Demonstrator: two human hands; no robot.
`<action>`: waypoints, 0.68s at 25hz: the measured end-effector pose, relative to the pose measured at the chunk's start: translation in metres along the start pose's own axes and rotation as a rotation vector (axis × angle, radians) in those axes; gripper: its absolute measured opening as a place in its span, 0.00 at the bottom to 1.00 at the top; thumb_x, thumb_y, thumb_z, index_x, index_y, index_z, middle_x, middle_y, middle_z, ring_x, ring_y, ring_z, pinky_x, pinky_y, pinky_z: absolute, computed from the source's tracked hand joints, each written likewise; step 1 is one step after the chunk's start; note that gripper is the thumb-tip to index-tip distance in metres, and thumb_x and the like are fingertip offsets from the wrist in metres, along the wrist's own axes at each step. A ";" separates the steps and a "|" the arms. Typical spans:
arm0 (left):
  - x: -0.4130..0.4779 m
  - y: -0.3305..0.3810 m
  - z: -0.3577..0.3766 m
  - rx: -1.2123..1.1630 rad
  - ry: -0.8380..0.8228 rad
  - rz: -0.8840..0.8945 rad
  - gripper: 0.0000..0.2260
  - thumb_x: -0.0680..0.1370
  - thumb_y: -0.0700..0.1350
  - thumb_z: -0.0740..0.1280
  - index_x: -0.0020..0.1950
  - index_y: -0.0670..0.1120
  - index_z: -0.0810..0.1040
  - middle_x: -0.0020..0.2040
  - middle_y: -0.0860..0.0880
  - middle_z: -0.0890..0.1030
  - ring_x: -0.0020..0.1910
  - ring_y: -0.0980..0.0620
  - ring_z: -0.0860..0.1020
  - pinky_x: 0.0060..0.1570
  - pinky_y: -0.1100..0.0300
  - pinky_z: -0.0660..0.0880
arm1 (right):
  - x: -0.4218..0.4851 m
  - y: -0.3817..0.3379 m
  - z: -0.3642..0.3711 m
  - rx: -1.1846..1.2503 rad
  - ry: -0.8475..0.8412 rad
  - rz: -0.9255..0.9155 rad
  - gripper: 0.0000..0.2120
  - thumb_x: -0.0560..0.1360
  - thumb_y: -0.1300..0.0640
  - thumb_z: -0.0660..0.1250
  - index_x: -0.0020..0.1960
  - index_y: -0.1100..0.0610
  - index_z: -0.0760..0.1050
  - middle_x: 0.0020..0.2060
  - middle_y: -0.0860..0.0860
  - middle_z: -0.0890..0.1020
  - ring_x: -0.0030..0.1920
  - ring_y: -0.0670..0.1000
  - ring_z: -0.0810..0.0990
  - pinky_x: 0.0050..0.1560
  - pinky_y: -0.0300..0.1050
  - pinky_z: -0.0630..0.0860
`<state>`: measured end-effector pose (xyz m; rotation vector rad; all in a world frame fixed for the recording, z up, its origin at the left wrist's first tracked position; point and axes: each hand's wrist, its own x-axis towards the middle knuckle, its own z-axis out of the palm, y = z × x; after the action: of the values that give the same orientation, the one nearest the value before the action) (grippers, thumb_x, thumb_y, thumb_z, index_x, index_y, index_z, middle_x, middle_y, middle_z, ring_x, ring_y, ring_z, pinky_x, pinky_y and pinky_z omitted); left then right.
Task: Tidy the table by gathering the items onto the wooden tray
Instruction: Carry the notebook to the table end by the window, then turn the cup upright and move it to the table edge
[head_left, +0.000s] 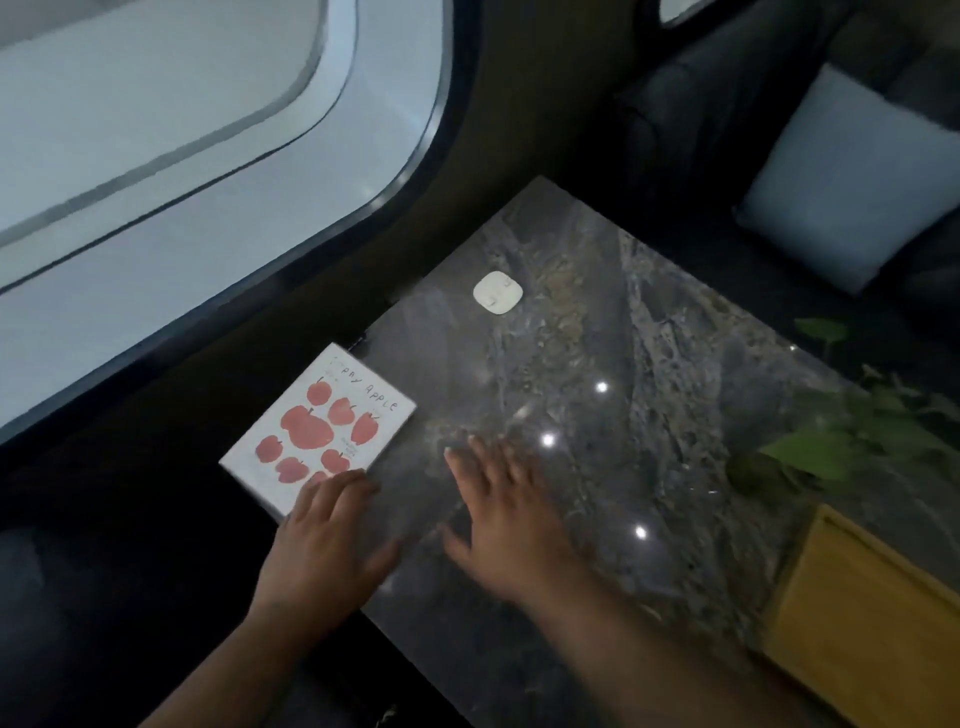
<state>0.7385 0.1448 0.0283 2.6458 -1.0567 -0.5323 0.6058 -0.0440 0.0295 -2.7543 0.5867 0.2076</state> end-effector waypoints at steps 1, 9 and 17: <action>-0.002 0.019 0.006 0.040 -0.015 0.076 0.35 0.71 0.71 0.63 0.73 0.54 0.72 0.74 0.50 0.73 0.73 0.45 0.70 0.70 0.44 0.71 | -0.021 0.014 -0.001 0.019 0.024 0.027 0.41 0.75 0.34 0.58 0.81 0.49 0.51 0.80 0.58 0.60 0.79 0.65 0.56 0.73 0.66 0.60; -0.025 0.162 0.061 0.187 -0.201 0.410 0.39 0.70 0.72 0.61 0.75 0.51 0.74 0.78 0.45 0.72 0.76 0.40 0.71 0.75 0.37 0.66 | -0.201 0.100 -0.005 0.053 0.084 0.350 0.40 0.73 0.31 0.62 0.79 0.49 0.60 0.77 0.58 0.68 0.75 0.67 0.66 0.71 0.70 0.64; -0.055 0.296 0.114 0.293 -0.260 0.656 0.46 0.67 0.77 0.61 0.80 0.57 0.64 0.83 0.49 0.62 0.82 0.41 0.61 0.74 0.31 0.63 | -0.365 0.188 -0.008 0.039 0.175 0.781 0.44 0.72 0.25 0.57 0.82 0.43 0.50 0.82 0.53 0.54 0.80 0.67 0.50 0.72 0.75 0.50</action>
<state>0.4732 -0.0365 0.0430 2.2663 -2.1018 -0.6098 0.1967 -0.0736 0.0597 -2.3739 1.6666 0.1196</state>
